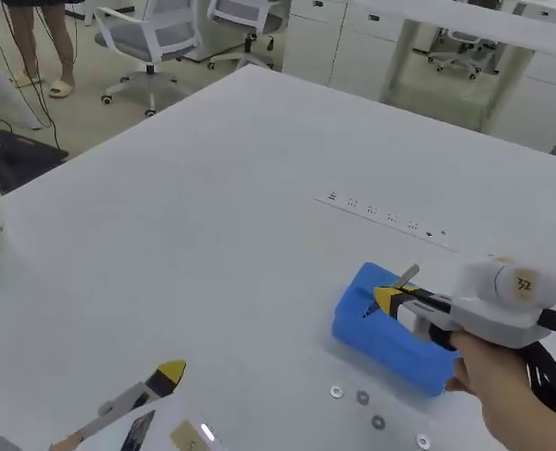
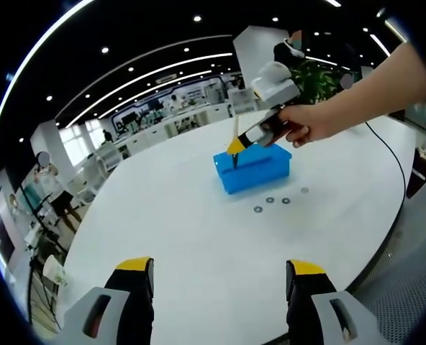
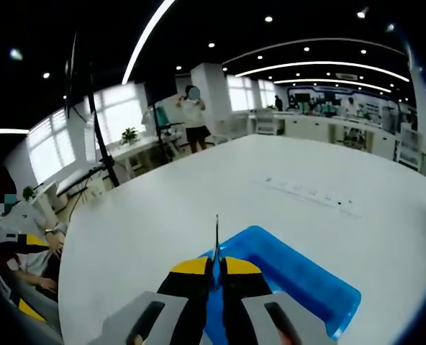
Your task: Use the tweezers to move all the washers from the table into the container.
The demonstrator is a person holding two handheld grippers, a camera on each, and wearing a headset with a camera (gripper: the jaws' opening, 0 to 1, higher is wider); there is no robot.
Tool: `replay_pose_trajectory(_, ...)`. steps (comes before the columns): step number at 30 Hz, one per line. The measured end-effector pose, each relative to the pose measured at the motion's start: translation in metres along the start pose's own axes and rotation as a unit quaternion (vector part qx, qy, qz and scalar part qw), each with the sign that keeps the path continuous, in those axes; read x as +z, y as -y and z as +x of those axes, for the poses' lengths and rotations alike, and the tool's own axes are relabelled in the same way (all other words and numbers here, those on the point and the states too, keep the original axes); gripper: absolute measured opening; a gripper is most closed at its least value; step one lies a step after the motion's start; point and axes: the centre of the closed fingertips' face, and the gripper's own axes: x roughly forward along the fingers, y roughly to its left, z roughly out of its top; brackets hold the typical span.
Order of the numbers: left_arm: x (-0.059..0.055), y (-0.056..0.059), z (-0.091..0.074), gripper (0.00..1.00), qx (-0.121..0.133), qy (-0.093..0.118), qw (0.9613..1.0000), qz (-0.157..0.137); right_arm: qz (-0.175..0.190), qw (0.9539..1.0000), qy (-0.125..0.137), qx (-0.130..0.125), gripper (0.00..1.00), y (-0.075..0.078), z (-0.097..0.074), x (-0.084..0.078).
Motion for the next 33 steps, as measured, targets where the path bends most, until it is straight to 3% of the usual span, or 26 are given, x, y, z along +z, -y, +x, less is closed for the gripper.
replay_pose_trajectory(2, -0.001, 0.0, 0.0, 0.76, 0.0, -0.002, 1.0, 0.001, -0.013, 0.9999, 0.003, -0.004, 0.02, 0.002, 0.004, -0.001)
replay_pose_trajectory(3, -0.001, 0.0, 0.0, 0.76, 0.0, -0.003, 1.0, 0.001, -0.042, 0.999, 0.006, -0.013, 0.02, 0.006, 0.005, 0.001)
replay_pose_trajectory(4, -0.001, 0.0, 0.0, 0.76, 0.0, -0.003, 1.0, 0.001, -0.048, 0.9987, 0.006, -0.014, 0.02, 0.006, 0.007, 0.0)
replay_pose_trajectory(11, -0.001, 0.001, 0.0, 0.76, -0.002, -0.004, 1.0, 0.001, -0.052, 0.9985, -0.012, -0.01, 0.02, 0.004, 0.018, -0.007)
replay_pose_trajectory(20, -0.001, 0.002, 0.0, 0.75, -0.004, -0.004, 1.0, -0.001, -0.043, 0.9987, -0.027, -0.008, 0.03, 0.003, 0.02, -0.015)
replay_pose_trajectory(23, -0.001, 0.001, 0.0, 0.75, -0.003, -0.003, 1.0, -0.002, -0.056, 0.9981, -0.022, -0.014, 0.03, 0.004, 0.019, -0.013)
replay_pose_trajectory(27, 0.0, 0.0, 0.0, 0.75, -0.002, -0.002, 1.0, -0.004, -0.041, 0.9989, -0.019, -0.01, 0.04, 0.003, 0.016, -0.01)
replay_pose_trajectory(30, 0.0, 0.0, 0.0, 0.75, -0.003, 0.0, 1.0, -0.004, -0.057, 0.9982, -0.008, -0.013, 0.04, -0.006, 0.007, -0.002)
replay_pose_trajectory(33, 0.001, 0.001, 0.0, 0.75, -0.004, 0.003, 1.0, -0.003, -0.038, 0.9993, -0.002, -0.004, 0.03, -0.014, 0.0, 0.004)
